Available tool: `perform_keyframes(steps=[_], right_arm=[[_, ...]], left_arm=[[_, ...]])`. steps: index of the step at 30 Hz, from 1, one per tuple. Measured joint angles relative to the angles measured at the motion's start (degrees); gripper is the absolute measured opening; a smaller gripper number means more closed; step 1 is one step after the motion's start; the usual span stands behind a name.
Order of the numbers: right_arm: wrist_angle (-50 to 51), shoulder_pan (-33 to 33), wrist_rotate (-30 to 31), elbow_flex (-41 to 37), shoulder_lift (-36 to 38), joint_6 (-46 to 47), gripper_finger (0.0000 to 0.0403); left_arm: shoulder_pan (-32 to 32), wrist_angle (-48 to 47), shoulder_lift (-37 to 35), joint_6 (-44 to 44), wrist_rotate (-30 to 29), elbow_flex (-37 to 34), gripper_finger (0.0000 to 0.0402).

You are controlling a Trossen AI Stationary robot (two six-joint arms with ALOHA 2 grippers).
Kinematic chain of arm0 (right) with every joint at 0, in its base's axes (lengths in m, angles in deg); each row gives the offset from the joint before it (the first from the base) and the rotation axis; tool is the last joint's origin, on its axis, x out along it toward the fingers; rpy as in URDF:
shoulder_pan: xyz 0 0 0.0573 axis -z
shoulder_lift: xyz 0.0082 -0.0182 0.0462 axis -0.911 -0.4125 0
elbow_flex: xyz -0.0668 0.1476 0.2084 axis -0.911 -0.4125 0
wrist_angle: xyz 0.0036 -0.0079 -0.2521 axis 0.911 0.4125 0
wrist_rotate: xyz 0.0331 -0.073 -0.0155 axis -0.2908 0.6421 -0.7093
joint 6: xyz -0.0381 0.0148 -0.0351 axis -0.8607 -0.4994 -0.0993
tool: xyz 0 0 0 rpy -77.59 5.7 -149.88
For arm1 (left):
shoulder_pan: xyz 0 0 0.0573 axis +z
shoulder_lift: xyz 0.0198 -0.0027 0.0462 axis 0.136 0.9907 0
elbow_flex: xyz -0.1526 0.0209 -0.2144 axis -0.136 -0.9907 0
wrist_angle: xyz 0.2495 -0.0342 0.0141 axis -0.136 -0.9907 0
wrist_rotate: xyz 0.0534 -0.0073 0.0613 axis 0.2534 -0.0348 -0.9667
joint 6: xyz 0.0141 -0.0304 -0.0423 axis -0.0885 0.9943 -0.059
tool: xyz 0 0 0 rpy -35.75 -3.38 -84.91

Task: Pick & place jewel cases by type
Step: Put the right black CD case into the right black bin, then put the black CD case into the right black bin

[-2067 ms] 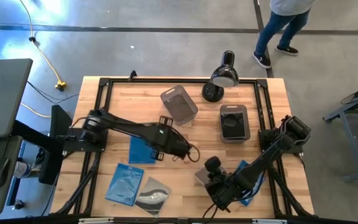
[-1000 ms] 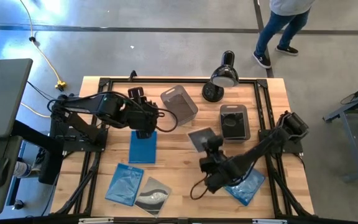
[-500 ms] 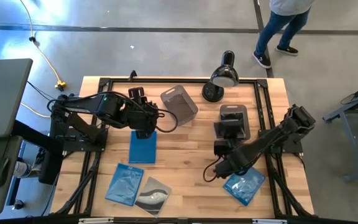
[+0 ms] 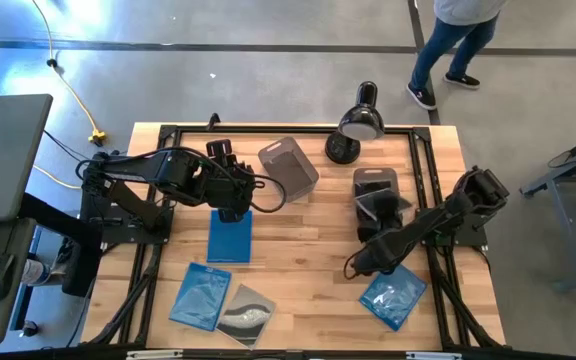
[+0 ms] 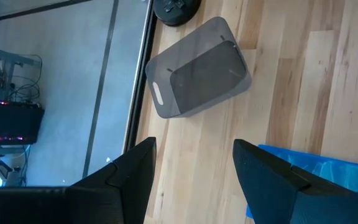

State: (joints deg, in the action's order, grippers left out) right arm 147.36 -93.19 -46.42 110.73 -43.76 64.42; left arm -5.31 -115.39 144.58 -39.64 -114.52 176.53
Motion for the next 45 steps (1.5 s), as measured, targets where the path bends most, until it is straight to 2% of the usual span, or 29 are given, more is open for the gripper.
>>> perform_keyframes(steps=[2, 9, 14, 18, 24, 28, 33, 36, 39, 42, 45], right_arm=[[-0.4, 0.0, -0.5, -0.6, -0.1, 0.7, 0.0029], [-0.5, 0.3, -1.8, 1.5, -0.1, -1.4, 0.0114], [-0.5, 0.6, -3.7, 1.8, -0.1, 0.9, 0.0145], [-0.5, 0.5, -9.4, 1.8, -0.1, 2.3, 0.0159], [-0.5, -1.6, -22.3, 1.8, -0.1, 4.7, 0.0169], [-0.4, -4.0, -25.0, 1.8, -0.1, 4.8, 0.0169], [-0.4, -6.0, -22.7, 2.7, -0.1, 7.4, 0.0170], [-1.8, -6.6, -18.5, 5.9, -0.1, 7.8, 0.0170], [-5.6, -7.1, -11.9, 10.8, -0.1, 6.3, 0.0170], [-13.6, -7.6, -4.3, 15.0, -0.1, 2.7, 0.0170], [-30.0, -8.2, 1.4, 16.2, 0.0, -6.9, 0.0169]], left_arm=[[0.0, 0.0, 0.0, 0.0, 0.0, 0.0, 0.0209], [0.0, 0.0, 0.0, 0.0, -0.1, 0.0, 0.0209], [0.0, 0.0, 0.0, 0.0, -0.2, 0.0, 0.0209], [0.0, 0.0, 0.0, 0.0, -0.2, 0.0, 0.0209], [0.0, 0.0, 0.0, 0.0, -0.2, 0.0, 0.0209], [0.0, 0.0, 0.0, 0.0, -0.7, 0.0, 0.0209], [0.0, 0.0, 0.0, 0.0, -0.7, 0.0, 0.0209], [0.0, 0.0, 0.0, 0.3, -0.6, 0.0, 0.0209], [0.0, 0.0, 0.0, 0.5, 0.7, 0.0, 0.0209], [0.0, 0.0, 0.0, 2.5, 5.9, 0.0, 0.0209], [0.0, 0.1, 0.0, 5.3, 15.0, -0.5, 0.0209]])
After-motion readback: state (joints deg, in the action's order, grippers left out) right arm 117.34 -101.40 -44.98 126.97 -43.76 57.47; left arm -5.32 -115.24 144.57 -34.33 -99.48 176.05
